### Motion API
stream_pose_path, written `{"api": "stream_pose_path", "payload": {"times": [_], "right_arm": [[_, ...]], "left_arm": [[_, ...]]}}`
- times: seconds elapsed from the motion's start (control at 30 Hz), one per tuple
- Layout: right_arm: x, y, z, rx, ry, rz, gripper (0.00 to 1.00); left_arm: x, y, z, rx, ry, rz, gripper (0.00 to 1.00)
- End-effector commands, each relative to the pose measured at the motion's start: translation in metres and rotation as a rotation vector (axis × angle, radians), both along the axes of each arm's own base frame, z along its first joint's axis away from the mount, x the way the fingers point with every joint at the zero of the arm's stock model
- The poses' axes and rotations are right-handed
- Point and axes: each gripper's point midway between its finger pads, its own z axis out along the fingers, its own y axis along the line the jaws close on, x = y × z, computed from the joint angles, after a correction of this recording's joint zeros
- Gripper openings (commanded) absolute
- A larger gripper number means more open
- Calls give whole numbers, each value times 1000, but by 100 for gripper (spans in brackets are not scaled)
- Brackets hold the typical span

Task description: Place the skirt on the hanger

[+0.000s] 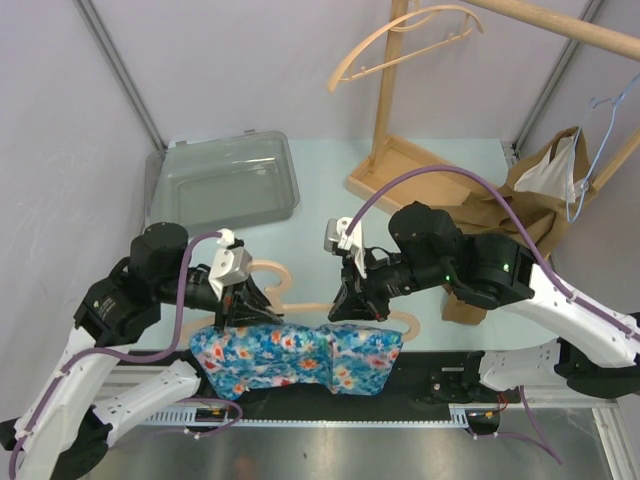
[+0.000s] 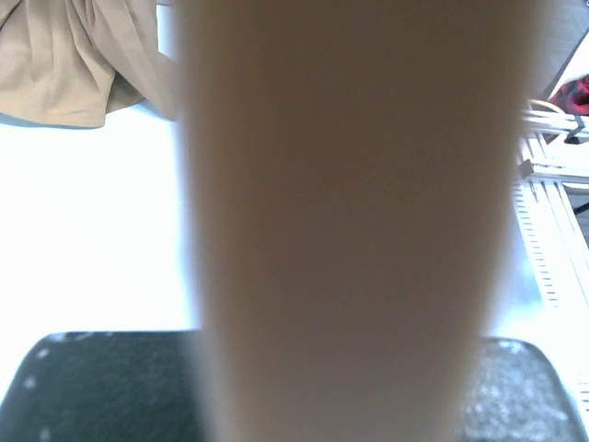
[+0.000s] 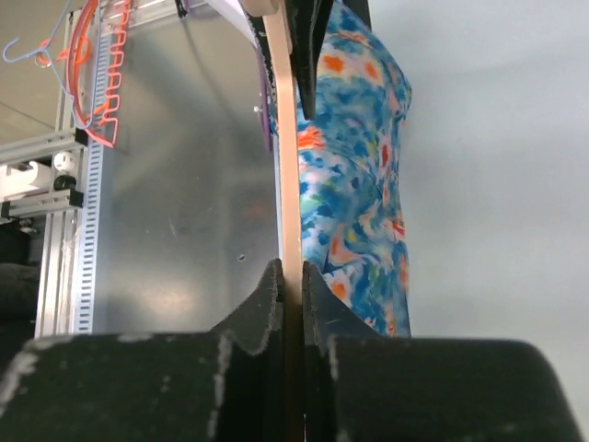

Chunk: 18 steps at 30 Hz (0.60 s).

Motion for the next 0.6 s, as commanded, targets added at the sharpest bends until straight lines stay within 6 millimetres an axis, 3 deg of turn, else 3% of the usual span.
{"api": "stream_pose_path", "payload": {"times": [0.0,0.03,0.07,0.13,0.17,0.23,0.33,0.47,0.57], "right_arm": [[10,-2,2,4,-20,-71,0],[13,-4,4,11,-32,-95,0],[15,-5,5,18,-37,-109,0],[20,-8,6,31,-52,-147,0],[20,-13,11,51,-59,-162,0],[25,-16,11,64,-67,-201,0],[32,-28,13,77,-81,-264,0],[52,-46,2,61,-76,-431,0],[80,-73,5,72,-106,-639,0]], "left_arm": [[4,-1,28,-90,-96,28,7],[11,1,30,-88,-105,82,35],[16,1,31,-92,-115,115,51],[35,6,35,-103,-152,248,78],[44,7,39,-117,-169,299,84],[69,17,39,-112,-179,470,94],[91,30,47,-136,-182,641,100],[128,63,58,-167,-188,948,100],[135,75,64,-201,-184,1035,100]]}}
